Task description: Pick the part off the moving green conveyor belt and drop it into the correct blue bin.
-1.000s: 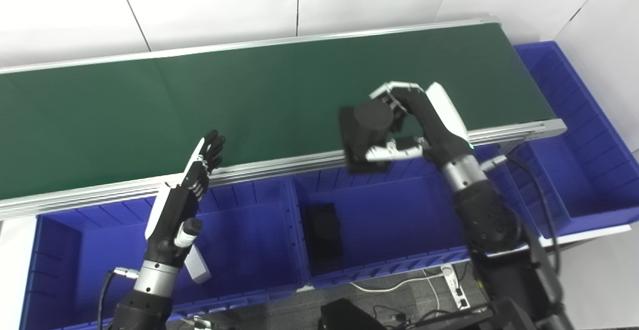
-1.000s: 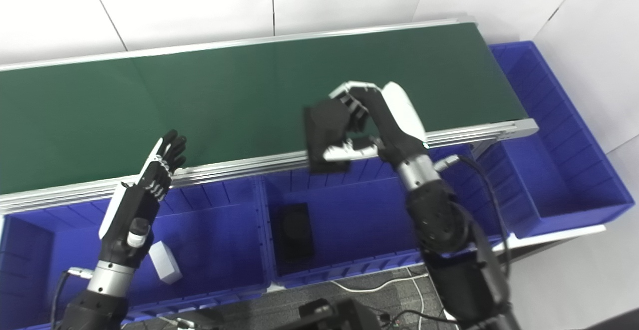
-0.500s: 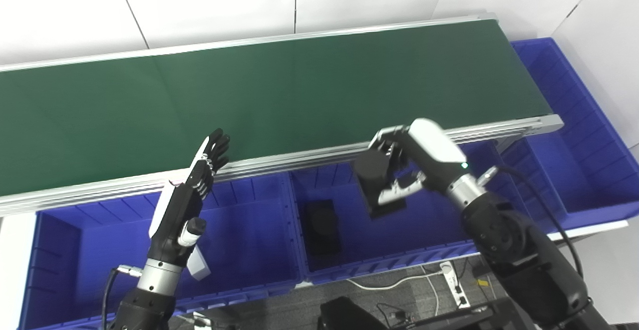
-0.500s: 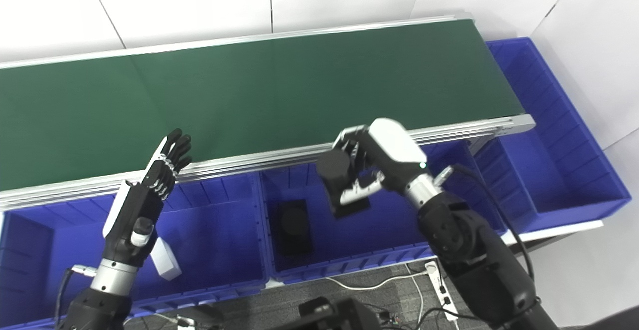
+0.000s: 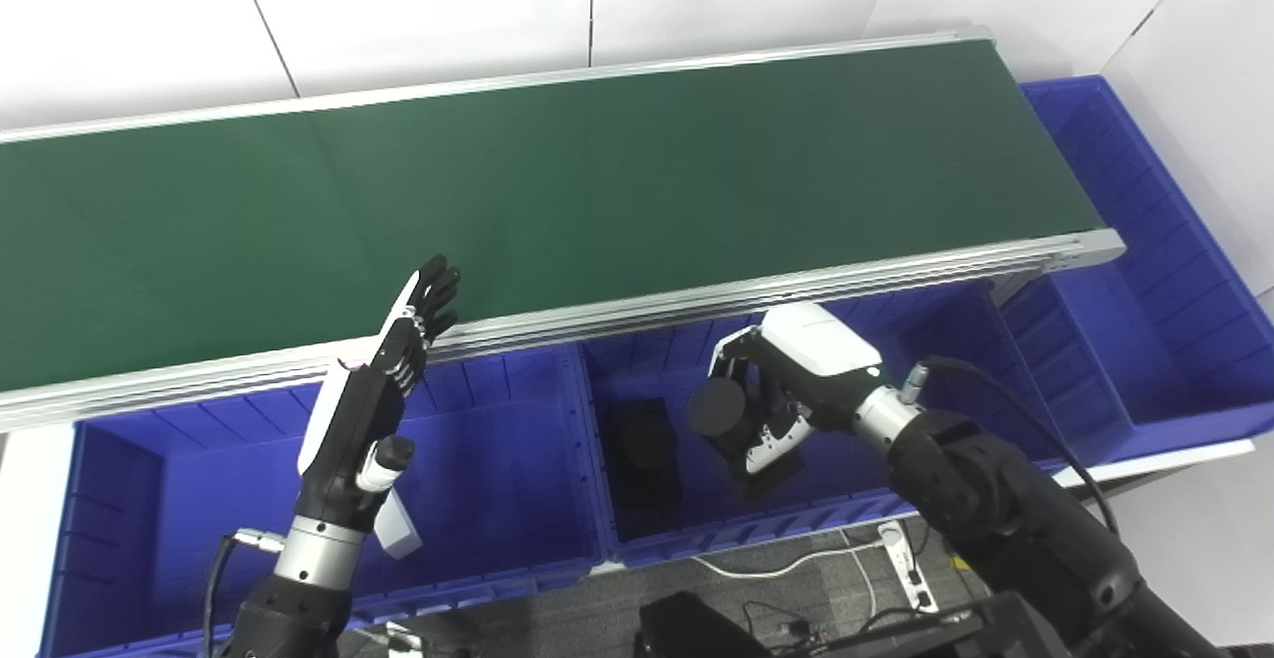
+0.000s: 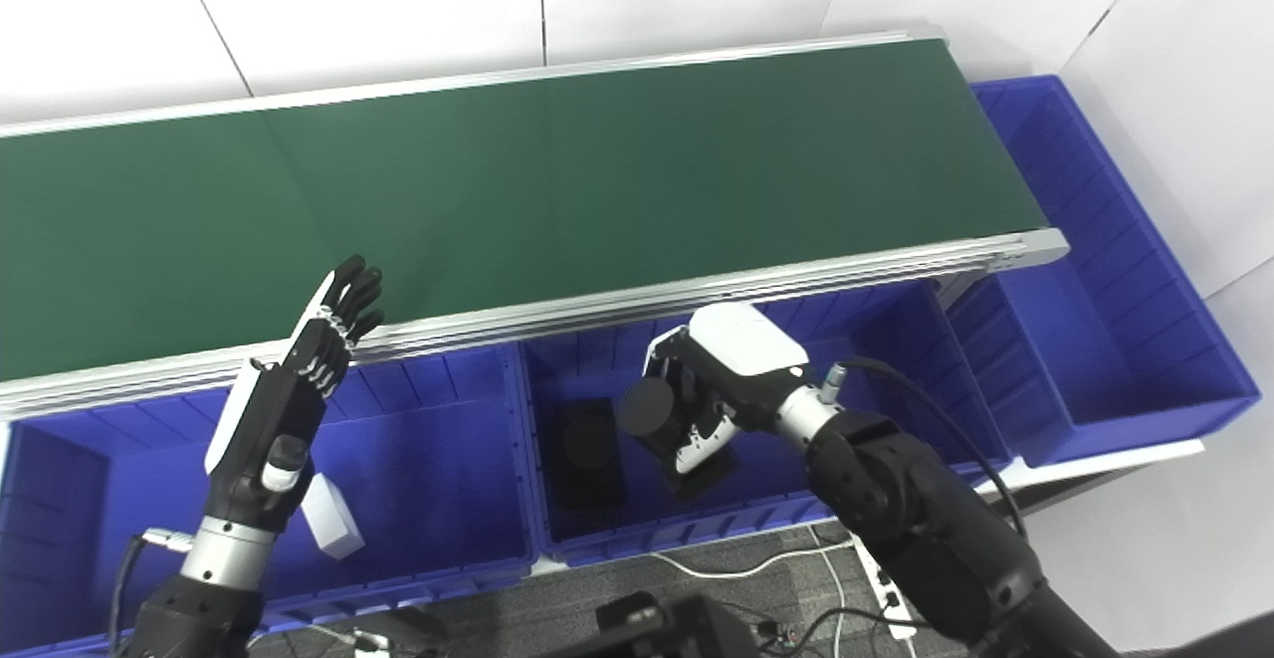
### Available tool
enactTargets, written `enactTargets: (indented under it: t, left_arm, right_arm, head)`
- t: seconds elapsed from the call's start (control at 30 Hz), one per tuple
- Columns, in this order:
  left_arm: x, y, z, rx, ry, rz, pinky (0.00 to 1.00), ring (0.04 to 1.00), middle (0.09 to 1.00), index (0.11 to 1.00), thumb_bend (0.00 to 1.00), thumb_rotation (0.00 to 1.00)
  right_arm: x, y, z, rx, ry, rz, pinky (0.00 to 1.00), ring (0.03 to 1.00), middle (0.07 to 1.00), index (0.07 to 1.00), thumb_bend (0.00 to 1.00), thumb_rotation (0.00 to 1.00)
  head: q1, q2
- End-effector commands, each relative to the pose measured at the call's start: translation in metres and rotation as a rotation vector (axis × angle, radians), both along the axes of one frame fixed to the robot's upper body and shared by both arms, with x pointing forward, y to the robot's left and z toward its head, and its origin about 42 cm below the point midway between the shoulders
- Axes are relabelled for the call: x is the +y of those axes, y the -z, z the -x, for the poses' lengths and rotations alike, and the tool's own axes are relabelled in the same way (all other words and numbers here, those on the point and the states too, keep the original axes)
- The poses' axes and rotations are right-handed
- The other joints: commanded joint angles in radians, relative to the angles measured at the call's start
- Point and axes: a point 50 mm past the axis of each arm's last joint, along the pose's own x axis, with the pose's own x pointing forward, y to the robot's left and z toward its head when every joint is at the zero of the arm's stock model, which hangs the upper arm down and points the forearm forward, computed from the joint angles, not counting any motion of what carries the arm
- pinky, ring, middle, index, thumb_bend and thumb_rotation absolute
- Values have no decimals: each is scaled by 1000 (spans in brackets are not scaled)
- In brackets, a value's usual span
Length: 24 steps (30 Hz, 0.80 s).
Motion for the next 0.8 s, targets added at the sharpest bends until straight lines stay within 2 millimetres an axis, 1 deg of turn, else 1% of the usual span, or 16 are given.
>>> enactTargets:
  t: [0.0,0.2,0.37,0.43,0.47,0.5,0.53,0.57,0.6,0.63,0.67,0.73,0.77]
  left_arm:
    - [-2,-13,0,-60,5,8,922,961,959,964,1000,1000]
    - [-1,-11,1,-55,5,11,935,968,962,963,1000,1000]
    - [-2,-12,1,-61,2,8,920,960,956,959,1000,1000]
    - [-1,-12,1,-62,3,9,917,957,955,958,1000,1000]
    - [-1,-12,1,-62,4,9,918,957,955,958,1000,1000]
    - [-1,-11,1,-60,5,9,920,960,956,957,1000,1000]
    - [-1,-11,1,-59,5,9,926,963,956,957,1000,1000]
    - [0,-11,1,-58,6,10,928,963,956,957,1000,1000]
    - [0,-12,2,-55,6,10,929,964,956,957,1000,1000]
    - [0,-12,2,-53,6,9,930,964,956,957,1000,1000]
    - [0,-12,2,-52,6,9,930,964,956,957,1000,1000]
    - [0,-12,2,-52,8,9,931,965,956,957,1000,1000]
    - [0,-12,2,-54,8,8,931,965,957,957,1000,1000]
  right_arm:
    - [-2,-8,-8,-43,-49,27,321,378,442,498,528,0]
    - [-3,-4,-11,-77,-53,48,305,362,431,504,527,0]
    - [-3,-5,-11,-94,-43,73,341,420,475,497,527,0]
    - [-3,-6,-10,-92,-35,65,358,453,476,514,527,5]
    - [-3,-7,-10,-83,-31,59,379,482,546,595,700,91]
    - [-3,-8,-9,-76,-31,54,466,593,658,699,863,208]
    - [-3,-9,-9,-71,-34,55,550,688,737,776,945,292]
    - [-3,-10,-9,-66,-40,59,619,749,786,819,973,345]
    - [-4,-10,-8,-60,-44,67,769,845,856,871,992,435]
    - [-4,-10,-8,-54,-44,71,789,857,865,877,994,446]
    - [-4,-10,-8,-50,-43,73,862,900,892,893,998,479]
    - [-4,-12,-8,-28,-36,82,953,963,936,917,1000,527]
    - [-4,-13,-7,-17,-35,88,976,981,953,924,1000,537]
  head:
    - [7,-2]
    - [15,-6]
    - [18,-12]
    - [18,-13]
    - [18,-13]
    - [18,-13]
    - [18,-13]
    - [18,-13]
    - [18,-13]
    - [18,-13]
    - [18,-13]
    - [20,-13]
    - [21,-13]
